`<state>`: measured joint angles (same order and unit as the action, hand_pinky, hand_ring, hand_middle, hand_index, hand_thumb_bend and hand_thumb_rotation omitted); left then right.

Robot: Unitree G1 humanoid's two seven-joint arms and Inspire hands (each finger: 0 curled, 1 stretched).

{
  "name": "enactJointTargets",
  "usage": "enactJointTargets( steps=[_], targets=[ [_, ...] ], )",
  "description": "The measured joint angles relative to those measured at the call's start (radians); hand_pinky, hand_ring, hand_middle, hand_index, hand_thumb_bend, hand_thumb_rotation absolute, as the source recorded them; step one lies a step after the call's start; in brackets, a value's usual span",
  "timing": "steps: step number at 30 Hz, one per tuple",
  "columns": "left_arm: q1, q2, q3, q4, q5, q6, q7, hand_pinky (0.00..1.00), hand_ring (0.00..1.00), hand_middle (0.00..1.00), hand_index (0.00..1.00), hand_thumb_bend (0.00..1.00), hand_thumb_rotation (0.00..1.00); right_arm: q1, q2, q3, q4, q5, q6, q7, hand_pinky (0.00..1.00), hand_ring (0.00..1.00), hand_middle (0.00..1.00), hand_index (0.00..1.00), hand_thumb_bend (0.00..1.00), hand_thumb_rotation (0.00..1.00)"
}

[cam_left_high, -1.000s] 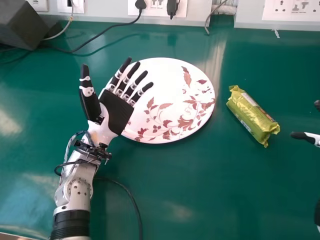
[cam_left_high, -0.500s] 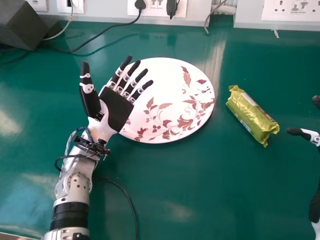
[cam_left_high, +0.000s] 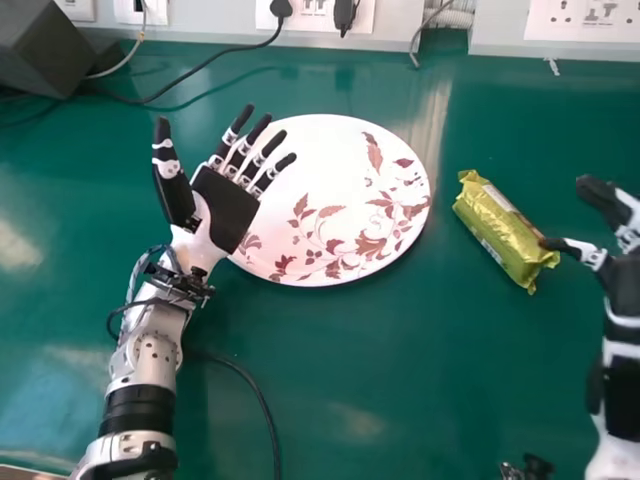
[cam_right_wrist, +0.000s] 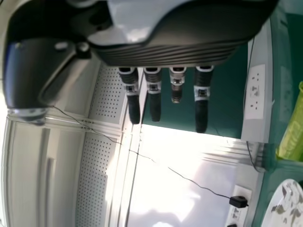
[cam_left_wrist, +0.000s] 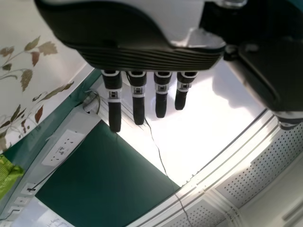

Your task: Pick up biscuit and place it in the plate

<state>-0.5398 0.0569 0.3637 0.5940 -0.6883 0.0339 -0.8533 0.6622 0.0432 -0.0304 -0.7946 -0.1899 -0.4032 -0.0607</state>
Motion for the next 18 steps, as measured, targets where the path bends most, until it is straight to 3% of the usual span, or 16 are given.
enactJointTargets(
  steps=[4,18],
  targets=[
    [-0.024,0.008,0.009,0.042,0.004,-0.04,-0.024,0.76,0.89,0.96,1.0,1.0,0.64,-0.019,-0.01,0.0,-0.01,0.003,0.016,0.014,0.62,0.75,0.87,0.84,0.94,0.35],
    [-0.08,0.013,0.033,0.139,0.01,-0.109,-0.043,0.77,0.88,0.93,1.0,1.0,0.62,-0.06,-0.025,0.024,-0.016,0.008,0.085,0.049,0.62,0.75,0.86,0.83,0.98,0.31]
  ],
)
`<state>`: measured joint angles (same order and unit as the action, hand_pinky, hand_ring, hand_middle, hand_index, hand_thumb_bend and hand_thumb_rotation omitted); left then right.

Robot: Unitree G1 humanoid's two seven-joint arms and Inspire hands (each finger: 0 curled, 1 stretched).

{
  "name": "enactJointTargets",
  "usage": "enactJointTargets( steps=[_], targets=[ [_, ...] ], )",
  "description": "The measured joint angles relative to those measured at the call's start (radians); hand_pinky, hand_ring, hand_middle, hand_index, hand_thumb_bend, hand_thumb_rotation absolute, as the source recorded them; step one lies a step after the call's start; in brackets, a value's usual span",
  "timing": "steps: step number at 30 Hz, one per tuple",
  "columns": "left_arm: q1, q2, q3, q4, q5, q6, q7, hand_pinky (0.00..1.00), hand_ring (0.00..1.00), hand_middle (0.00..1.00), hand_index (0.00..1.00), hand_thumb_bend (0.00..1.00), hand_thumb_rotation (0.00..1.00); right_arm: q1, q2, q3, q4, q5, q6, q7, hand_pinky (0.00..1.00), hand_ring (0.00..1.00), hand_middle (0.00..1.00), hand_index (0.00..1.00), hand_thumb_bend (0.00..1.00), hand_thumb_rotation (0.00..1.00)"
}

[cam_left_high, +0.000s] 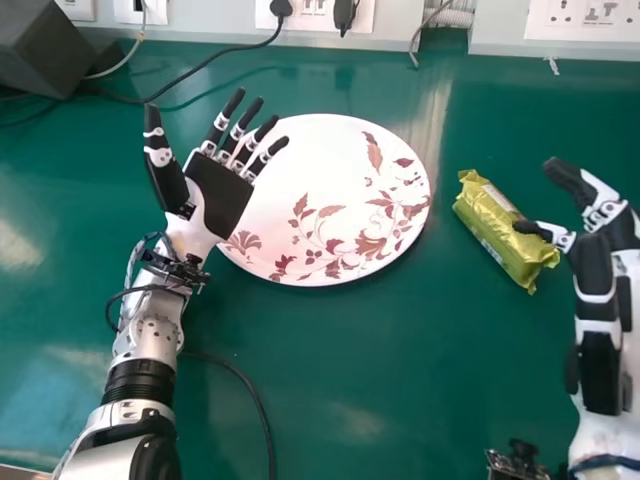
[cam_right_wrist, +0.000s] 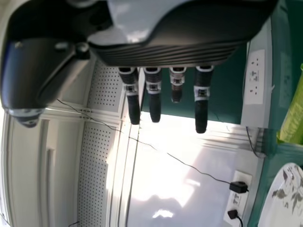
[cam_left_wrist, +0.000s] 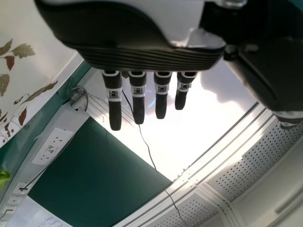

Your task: Pick up biscuit and place it in the plate

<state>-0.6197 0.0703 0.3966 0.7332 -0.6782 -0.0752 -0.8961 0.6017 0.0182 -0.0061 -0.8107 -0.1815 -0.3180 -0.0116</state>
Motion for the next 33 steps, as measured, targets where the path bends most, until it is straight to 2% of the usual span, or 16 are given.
enactJointTargets(
  steps=[16,28,33],
  targets=[
    [-0.04,0.004,0.056,0.055,-0.004,-0.025,0.009,0.75,0.87,0.94,1.0,1.0,0.63,-0.042,-0.016,0.034,-0.019,-0.02,0.075,0.016,0.61,0.75,0.83,0.78,0.99,0.29],
    [-0.047,0.0,0.061,0.06,-0.003,-0.032,0.022,0.74,0.87,0.94,1.0,1.0,0.62,-0.042,-0.027,0.035,-0.027,-0.007,0.084,0.024,0.59,0.74,0.83,0.78,0.98,0.29],
    [-0.049,0.0,0.061,0.061,-0.004,-0.031,0.021,0.8,0.89,0.96,1.0,1.0,0.66,-0.042,-0.02,0.032,-0.027,-0.035,0.084,0.006,0.61,0.76,0.85,0.79,0.98,0.29]
  ],
)
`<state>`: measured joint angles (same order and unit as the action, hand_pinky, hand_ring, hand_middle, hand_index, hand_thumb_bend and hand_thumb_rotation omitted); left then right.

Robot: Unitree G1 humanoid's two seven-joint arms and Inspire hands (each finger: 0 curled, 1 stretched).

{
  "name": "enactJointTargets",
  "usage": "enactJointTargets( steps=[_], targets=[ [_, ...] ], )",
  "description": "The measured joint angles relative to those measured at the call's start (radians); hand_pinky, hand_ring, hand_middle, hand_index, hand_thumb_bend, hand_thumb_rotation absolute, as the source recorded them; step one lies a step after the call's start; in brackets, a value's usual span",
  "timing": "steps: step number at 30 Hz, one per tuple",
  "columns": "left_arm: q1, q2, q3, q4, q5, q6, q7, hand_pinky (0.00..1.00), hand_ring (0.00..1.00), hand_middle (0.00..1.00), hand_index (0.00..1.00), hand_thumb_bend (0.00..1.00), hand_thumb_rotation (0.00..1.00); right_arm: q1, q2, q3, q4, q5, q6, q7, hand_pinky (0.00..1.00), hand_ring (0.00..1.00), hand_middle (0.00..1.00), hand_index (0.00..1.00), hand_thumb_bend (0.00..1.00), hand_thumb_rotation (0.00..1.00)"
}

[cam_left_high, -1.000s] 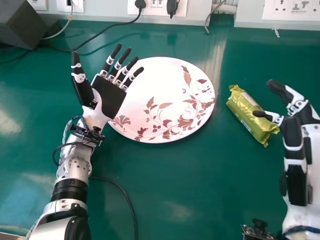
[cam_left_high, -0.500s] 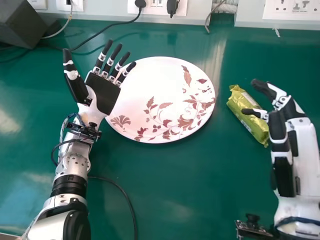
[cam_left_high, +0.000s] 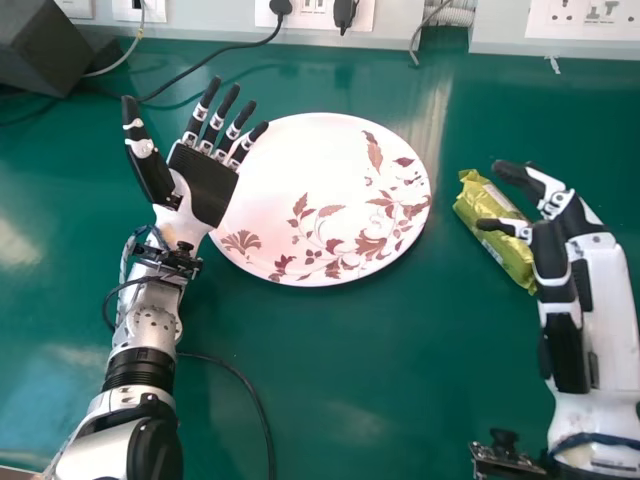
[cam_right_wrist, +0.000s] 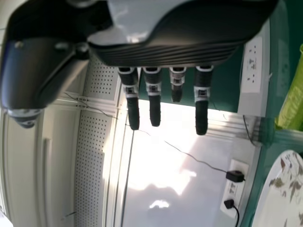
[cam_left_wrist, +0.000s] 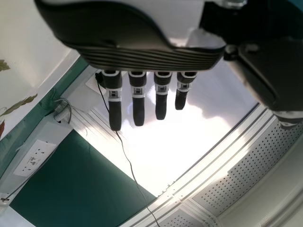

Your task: Pick up biscuit and place it in the plate

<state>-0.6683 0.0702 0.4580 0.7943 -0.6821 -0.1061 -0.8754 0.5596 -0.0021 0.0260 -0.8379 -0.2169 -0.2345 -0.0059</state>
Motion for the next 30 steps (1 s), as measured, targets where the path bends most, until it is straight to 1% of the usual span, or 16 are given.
enactJointTargets(
  steps=[2,4,5,7,8,9,11,12,14,15,17,20,24,27,30],
  targets=[
    [0.0,0.0,0.0,0.0,0.001,-0.003,0.0,0.86,0.91,0.97,1.0,1.0,0.7,0.0,0.019,0.002,-0.003,-0.067,-0.003,-0.033,0.6,0.77,0.86,0.8,0.97,0.31],
    [0.0,-0.001,0.0,0.0,0.001,-0.006,0.0,0.87,0.92,0.97,1.0,1.0,0.73,-0.001,0.038,0.004,-0.012,-0.127,-0.008,-0.059,0.6,0.77,0.86,0.8,0.97,0.31],
    [0.0,-0.001,0.0,0.0,0.001,-0.007,0.0,0.87,0.92,0.98,1.0,1.0,0.75,-0.003,0.045,0.005,-0.019,-0.177,-0.008,-0.074,0.59,0.76,0.86,0.8,0.98,0.32],
    [0.0,-0.001,0.0,0.0,0.002,-0.007,0.0,0.88,0.93,0.98,1.0,1.0,0.75,-0.008,0.061,0.009,-0.043,-0.251,-0.007,-0.089,0.6,0.77,0.86,0.8,0.98,0.32],
    [0.0,-0.001,-0.001,0.0,0.003,-0.008,0.0,0.87,0.93,0.98,1.0,1.0,0.74,-0.019,0.076,0.016,-0.057,-0.304,-0.001,-0.098,0.6,0.77,0.87,0.81,0.98,0.32],
    [0.0,-0.001,-0.001,0.001,0.003,-0.009,0.0,0.86,0.93,0.99,1.0,1.0,0.74,-0.022,0.082,0.021,-0.063,-0.332,0.008,-0.103,0.61,0.78,0.87,0.81,0.98,0.33],
    [-0.002,-0.001,0.0,0.005,0.003,-0.015,-0.001,0.86,0.94,0.99,1.0,1.0,0.74,-0.03,0.085,0.032,-0.093,-0.41,0.034,-0.105,0.62,0.79,0.88,0.82,0.99,0.32],
    [-0.006,0.0,0.0,0.013,0.003,-0.016,-0.004,0.89,0.95,1.0,1.0,1.0,0.73,-0.036,0.085,0.035,-0.111,-0.466,0.056,-0.096,0.65,0.8,0.88,0.82,0.99,0.32],
    [-0.014,0.001,0.0,0.027,0.003,-0.017,-0.006,0.9,0.96,1.0,1.0,1.0,0.7,-0.058,0.088,0.04,-0.145,-0.542,0.092,-0.07,0.67,0.81,0.88,0.81,1.0,0.33],
    [-0.016,0.001,0.0,0.031,0.003,-0.018,-0.006,0.9,0.96,1.0,1.0,1.0,0.7,-0.068,0.087,0.041,-0.16,-0.567,0.108,-0.057,0.68,0.81,0.88,0.81,1.0,0.33],
    [-0.017,0.003,0.0,0.036,0.003,-0.018,-0.008,0.86,0.95,1.0,1.0,1.0,0.7,-0.088,0.082,0.042,-0.184,-0.63,0.141,-0.023,0.69,0.82,0.88,0.82,0.99,0.33],
    [-0.02,0.005,0.001,0.043,0.003,-0.02,-0.021,0.84,0.96,1.0,1.0,1.0,0.68,-0.132,0.076,0.035,-0.198,-0.71,0.163,0.024,0.69,0.83,0.89,0.82,0.99,0.33],
    [-0.023,0.006,0.001,0.05,0.003,-0.026,-0.023,0.9,0.97,1.0,1.0,1.0,0.68,-0.206,0.064,0.016,-0.2,-0.822,0.173,0.106,0.71,0.84,0.89,0.83,1.0,0.34],
    [-0.024,0.008,0.001,0.053,0.003,-0.028,-0.025,0.93,0.96,0.99,1.0,1.0,0.69,-0.307,0.06,-0.019,-0.201,-0.891,0.188,0.169,0.73,0.85,0.89,0.83,1.0,0.34],
    [-0.024,0.009,0.001,0.054,0.004,-0.032,-0.029,0.98,0.98,1.0,1.0,1.0,0.68,-0.372,0.06,-0.031,-0.202,-0.961,0.193,0.236,0.73,0.85,0.89,0.83,1.0,0.36]
  ],
)
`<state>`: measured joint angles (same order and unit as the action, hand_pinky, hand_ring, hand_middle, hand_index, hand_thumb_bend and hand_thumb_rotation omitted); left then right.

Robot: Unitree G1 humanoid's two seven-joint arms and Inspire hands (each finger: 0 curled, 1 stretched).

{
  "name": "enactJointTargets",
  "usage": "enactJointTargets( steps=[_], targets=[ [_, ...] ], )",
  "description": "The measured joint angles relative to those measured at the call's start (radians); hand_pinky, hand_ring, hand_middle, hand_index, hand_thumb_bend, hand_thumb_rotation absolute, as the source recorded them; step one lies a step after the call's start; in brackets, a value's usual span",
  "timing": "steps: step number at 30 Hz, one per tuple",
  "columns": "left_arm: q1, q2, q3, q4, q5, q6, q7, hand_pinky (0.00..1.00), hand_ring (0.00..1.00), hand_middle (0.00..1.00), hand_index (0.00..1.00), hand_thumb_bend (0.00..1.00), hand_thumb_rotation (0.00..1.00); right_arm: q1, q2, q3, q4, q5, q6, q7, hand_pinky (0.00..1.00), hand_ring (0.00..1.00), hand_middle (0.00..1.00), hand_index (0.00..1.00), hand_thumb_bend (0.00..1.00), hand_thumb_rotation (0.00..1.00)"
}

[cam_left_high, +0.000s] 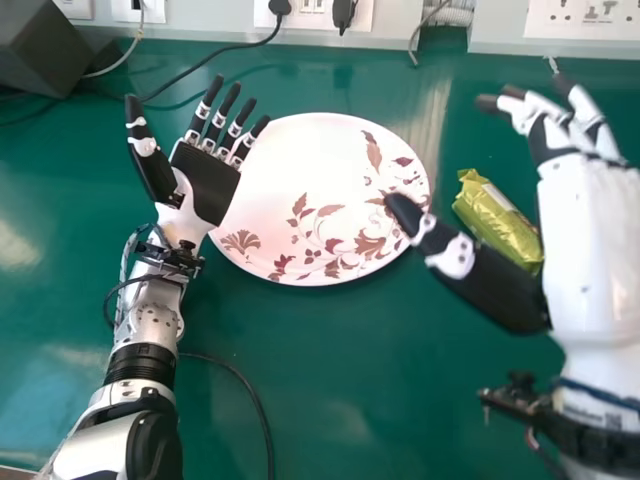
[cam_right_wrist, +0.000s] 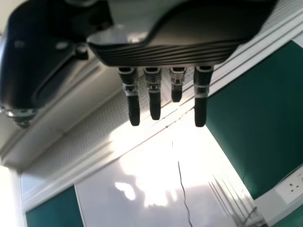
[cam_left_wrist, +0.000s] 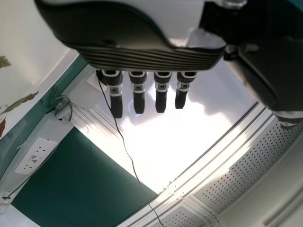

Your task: Pick up biscuit and place it in the plate

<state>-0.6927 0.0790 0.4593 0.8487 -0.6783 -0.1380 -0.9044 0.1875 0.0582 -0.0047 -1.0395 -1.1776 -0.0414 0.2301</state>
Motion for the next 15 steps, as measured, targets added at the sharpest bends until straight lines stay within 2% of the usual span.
enactJointTargets(
  steps=[3,5,7,10,15],
  targets=[
    [-0.002,0.003,0.0,0.006,0.002,-0.015,-0.006,0.95,0.94,0.9,1.0,1.0,0.68,-0.054,0.002,-0.017,0.0,-0.098,0.019,0.08,0.75,0.86,0.9,0.82,1.0,0.38],
    [-0.003,0.005,0.0,0.013,0.004,-0.024,-0.009,0.96,0.94,0.88,1.0,1.0,0.67,-0.089,0.004,-0.024,0.0,-0.147,0.03,0.128,0.75,0.86,0.91,0.83,1.0,0.39],
    [-0.006,0.006,0.001,0.02,0.005,-0.033,-0.015,0.98,0.96,0.9,1.0,1.0,0.66,-0.124,0.005,-0.032,0.0,-0.176,0.04,0.174,0.75,0.87,0.91,0.83,1.0,0.41],
    [-0.009,0.007,0.001,0.028,0.008,-0.042,-0.021,1.0,0.99,0.99,1.0,1.0,0.65,-0.171,0.006,-0.051,0.0,-0.215,0.054,0.243,0.76,0.87,0.92,0.84,1.0,0.42],
    [-0.017,0.008,0.006,0.04,0.004,-0.04,-0.023,0.97,0.98,1.0,1.0,1.0,0.66,-0.217,0.005,-0.07,0.0,-0.269,0.064,0.312,0.78,0.9,0.94,0.86,1.0,0.44]
  ],
)
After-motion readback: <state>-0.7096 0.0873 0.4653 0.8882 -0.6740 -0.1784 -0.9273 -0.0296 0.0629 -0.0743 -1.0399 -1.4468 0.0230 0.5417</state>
